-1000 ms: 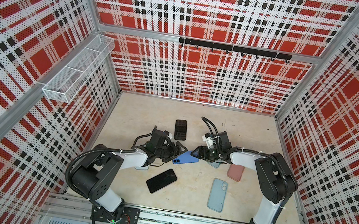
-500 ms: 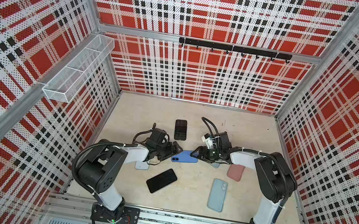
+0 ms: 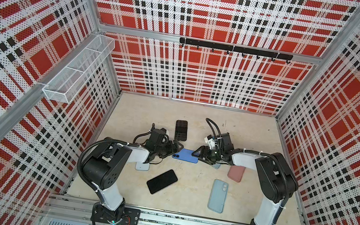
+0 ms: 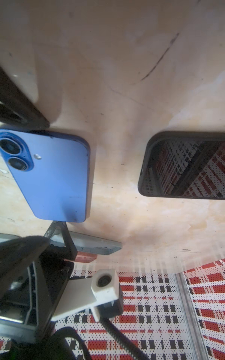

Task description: Put the phone into the phone case

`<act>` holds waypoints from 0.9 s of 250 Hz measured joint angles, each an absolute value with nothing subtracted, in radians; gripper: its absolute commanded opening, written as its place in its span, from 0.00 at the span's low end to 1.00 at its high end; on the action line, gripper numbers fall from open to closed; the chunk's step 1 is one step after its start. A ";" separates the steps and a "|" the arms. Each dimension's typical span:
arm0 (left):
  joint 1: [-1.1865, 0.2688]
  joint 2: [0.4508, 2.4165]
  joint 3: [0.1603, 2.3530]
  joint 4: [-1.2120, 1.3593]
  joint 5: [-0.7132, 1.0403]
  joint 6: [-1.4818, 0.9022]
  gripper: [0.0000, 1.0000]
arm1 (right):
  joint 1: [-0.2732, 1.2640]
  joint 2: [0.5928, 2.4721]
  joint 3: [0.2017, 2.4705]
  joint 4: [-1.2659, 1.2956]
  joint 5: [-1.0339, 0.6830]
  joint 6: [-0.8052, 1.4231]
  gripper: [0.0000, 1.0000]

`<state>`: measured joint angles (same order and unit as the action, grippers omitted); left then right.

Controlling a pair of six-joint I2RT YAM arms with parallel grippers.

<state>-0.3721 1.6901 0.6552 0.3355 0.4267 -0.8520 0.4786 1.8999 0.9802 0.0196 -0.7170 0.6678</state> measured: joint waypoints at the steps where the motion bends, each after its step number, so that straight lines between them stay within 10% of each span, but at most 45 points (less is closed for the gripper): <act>1: -0.372 1.690 0.654 0.337 0.426 -0.852 0.87 | 0.479 1.899 0.979 0.020 -0.717 0.669 0.70; 189: -0.398 1.697 0.590 0.458 0.521 -0.899 0.87 | 0.492 1.792 0.979 0.002 -0.616 0.673 0.72; 225: -0.391 1.697 0.590 0.463 0.539 -0.900 1.00 | 0.471 1.800 1.038 -0.159 -0.527 0.592 0.77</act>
<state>-0.3912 1.6970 0.5896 0.4629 0.5388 -0.9005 0.4706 1.8000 1.0378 -0.1585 -0.5266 0.5919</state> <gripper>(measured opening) 0.923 0.751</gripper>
